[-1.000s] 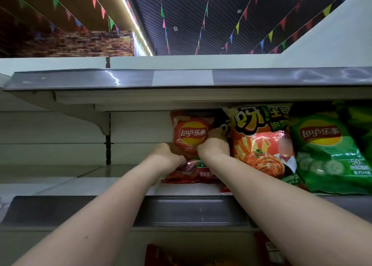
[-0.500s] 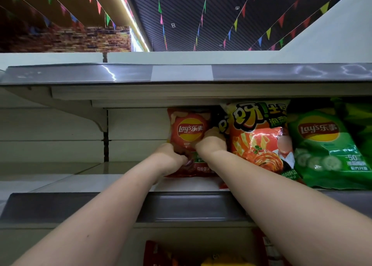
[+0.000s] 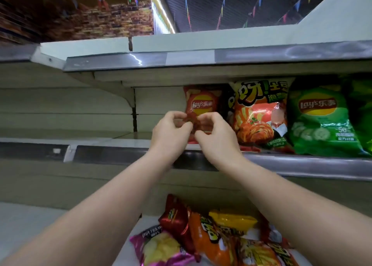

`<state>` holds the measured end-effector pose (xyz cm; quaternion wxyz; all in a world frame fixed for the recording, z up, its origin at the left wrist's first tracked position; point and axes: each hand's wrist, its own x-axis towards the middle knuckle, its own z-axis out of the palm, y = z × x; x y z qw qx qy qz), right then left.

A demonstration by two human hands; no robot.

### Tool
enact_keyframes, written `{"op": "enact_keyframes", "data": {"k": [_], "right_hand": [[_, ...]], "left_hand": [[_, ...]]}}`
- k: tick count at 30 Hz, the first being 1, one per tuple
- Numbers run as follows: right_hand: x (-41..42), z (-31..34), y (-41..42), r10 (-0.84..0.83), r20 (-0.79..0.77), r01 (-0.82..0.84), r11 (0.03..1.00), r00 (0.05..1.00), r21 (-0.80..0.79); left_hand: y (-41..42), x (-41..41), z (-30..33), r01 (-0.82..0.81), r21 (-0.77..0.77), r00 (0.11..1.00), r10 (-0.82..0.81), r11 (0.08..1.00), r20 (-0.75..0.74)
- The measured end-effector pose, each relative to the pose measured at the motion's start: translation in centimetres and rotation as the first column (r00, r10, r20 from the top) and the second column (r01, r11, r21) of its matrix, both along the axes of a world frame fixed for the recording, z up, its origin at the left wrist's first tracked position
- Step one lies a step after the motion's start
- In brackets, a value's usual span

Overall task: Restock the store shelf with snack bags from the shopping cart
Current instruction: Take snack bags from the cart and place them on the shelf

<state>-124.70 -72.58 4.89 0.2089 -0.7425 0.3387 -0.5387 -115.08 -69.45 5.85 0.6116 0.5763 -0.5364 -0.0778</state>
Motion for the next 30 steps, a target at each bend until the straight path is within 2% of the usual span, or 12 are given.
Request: {"op": "enact_keyframes", "data": {"k": [5,9,13,17,21,26,30], "right_hand": [[-2.5,-6.1,4.8,0.206,-0.003,-0.206,0.978,0.978,0.014],[-4.4,-12.0,7.6,0.347,0.012,-0.345,0.926,0.938,0.152],[-6.1,-18.2,9.8,0.412,-0.058,-0.381,0.88,0.909,0.285],[-8.3,-24.7,11.3,0.423,-0.139,-0.325,0.833,0.895,0.447],[-11.3,-31.4,11.9,0.424,-0.234,-0.213,0.771,0.875,0.601],[-15.0,-39.3,12.4,0.451,-0.354,-0.026,0.647,0.819,0.762],[-17.3,-44.7,13.2,0.446,-0.438,0.162,0.531,0.781,0.832]], "left_hand": [[5.5,-0.9,-5.7,0.03,0.073,0.983,-0.016,0.997,-0.181],[9.4,-2.0,-11.8,0.025,0.194,0.964,0.027,0.981,-0.263],[12.4,-3.4,-18.2,0.074,0.394,0.949,0.056,0.916,-0.309],[14.7,-5.1,-24.9,0.119,0.574,0.939,0.096,0.81,-0.331],[16.0,-6.5,-31.7,0.161,0.728,0.915,0.176,0.666,-0.363],[17.1,-7.6,-39.0,0.212,0.849,0.897,0.247,0.484,-0.366],[17.2,-9.2,-43.9,0.25,0.912,0.925,0.197,0.325,-0.324]]}}
